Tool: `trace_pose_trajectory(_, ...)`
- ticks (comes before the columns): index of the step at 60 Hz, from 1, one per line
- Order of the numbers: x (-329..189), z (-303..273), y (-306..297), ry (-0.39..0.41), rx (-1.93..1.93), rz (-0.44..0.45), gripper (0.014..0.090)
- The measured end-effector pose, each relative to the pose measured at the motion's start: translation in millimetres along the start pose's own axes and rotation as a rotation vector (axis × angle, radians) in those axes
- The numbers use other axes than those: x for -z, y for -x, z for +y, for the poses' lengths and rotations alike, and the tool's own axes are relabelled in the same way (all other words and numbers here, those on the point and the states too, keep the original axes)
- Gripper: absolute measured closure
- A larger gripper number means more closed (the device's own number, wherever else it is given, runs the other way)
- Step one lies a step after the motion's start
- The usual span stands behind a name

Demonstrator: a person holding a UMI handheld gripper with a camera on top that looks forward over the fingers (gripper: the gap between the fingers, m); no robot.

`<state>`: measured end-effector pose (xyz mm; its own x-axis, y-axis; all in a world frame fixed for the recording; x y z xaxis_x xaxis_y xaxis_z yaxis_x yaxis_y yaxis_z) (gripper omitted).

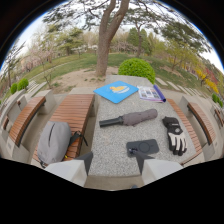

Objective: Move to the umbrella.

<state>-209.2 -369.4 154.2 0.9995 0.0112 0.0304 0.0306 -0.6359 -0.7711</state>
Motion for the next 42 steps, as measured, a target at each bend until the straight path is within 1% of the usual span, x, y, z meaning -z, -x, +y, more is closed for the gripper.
trace_pose_trajectory(24,-16,-3,-19,0.009,-0.013,0.023,0.0201)
trace_pose_trajectory(42,-61,-15,-56,0.019,-0.009,0.036,0.0201)
